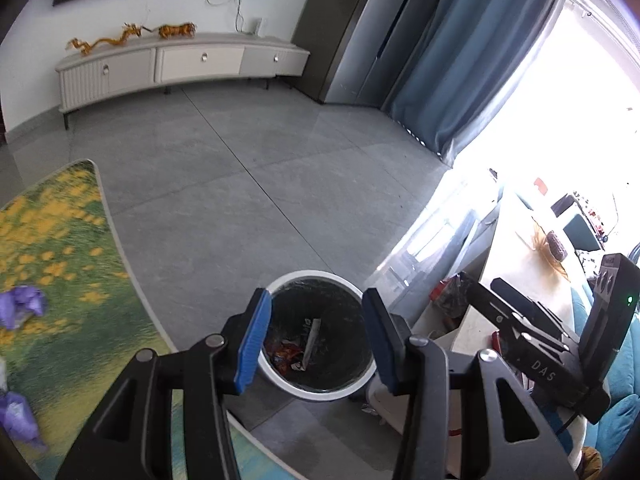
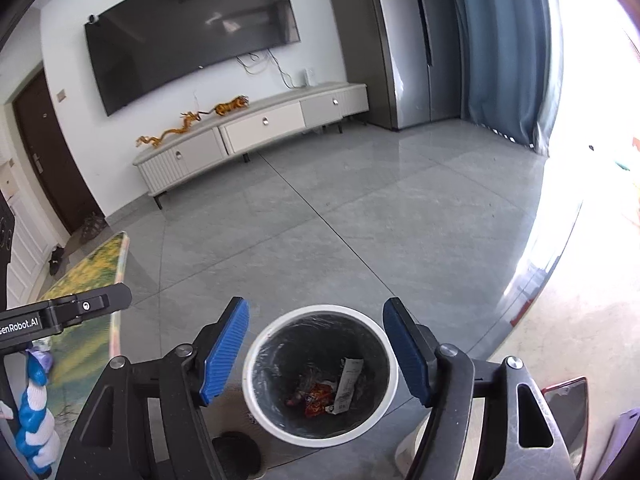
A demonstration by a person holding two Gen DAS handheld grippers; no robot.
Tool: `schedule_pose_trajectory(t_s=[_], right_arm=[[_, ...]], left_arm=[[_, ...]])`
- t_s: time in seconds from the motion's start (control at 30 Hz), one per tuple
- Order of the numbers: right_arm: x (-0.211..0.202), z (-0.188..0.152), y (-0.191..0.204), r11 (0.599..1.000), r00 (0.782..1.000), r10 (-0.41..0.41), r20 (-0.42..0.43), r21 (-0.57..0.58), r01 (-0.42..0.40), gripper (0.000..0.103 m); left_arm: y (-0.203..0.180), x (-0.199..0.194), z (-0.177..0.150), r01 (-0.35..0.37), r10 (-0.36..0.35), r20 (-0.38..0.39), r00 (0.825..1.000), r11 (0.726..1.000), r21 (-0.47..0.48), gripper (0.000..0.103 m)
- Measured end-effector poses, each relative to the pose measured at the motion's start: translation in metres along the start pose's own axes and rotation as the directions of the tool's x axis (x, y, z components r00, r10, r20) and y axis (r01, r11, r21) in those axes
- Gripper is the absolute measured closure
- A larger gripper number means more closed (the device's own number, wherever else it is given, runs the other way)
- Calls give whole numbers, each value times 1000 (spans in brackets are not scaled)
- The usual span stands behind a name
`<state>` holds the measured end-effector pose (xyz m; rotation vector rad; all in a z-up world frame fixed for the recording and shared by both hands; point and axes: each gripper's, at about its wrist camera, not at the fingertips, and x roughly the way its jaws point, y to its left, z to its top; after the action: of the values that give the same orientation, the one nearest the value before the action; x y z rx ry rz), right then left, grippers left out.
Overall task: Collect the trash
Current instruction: 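Open both tools to drop the wrapper and carton into the bin, then return both tools to the trash pile on the rug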
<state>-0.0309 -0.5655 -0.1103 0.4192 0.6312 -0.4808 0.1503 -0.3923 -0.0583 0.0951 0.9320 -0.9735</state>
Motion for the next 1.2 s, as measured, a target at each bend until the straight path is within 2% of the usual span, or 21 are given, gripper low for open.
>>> schedule_pose_trajectory(t_s=[0.1, 0.2, 0.3, 0.57, 0.97, 1.2], right_arm=[[-17, 4, 14, 1000, 999, 23, 32, -19, -22, 34], [-31, 7, 32, 998, 997, 52, 59, -50, -49, 33], [-44, 9, 50, 993, 993, 88, 76, -82, -82, 33], [-70, 8, 94, 971, 979, 180, 98, -174, -161, 33], [-93, 3, 155, 926, 958, 276, 82, -291, -241, 33], [-95, -1, 190, 895, 948, 314, 55, -350, -276, 33]], left_arm=[[3, -38, -10, -59, 57, 82, 995, 998, 22, 58], [6, -71, -24, -124, 116, 163, 980, 991, 39, 58], [13, -100, -38, -184, 172, 212, 962, 982, 42, 58], [44, -161, -86, -264, 257, 214, 942, 965, 2, 58], [114, -248, -162, -378, 401, 260, 878, 916, -134, 57], [174, -284, -212, -445, 502, 230, 834, 858, -258, 57]])
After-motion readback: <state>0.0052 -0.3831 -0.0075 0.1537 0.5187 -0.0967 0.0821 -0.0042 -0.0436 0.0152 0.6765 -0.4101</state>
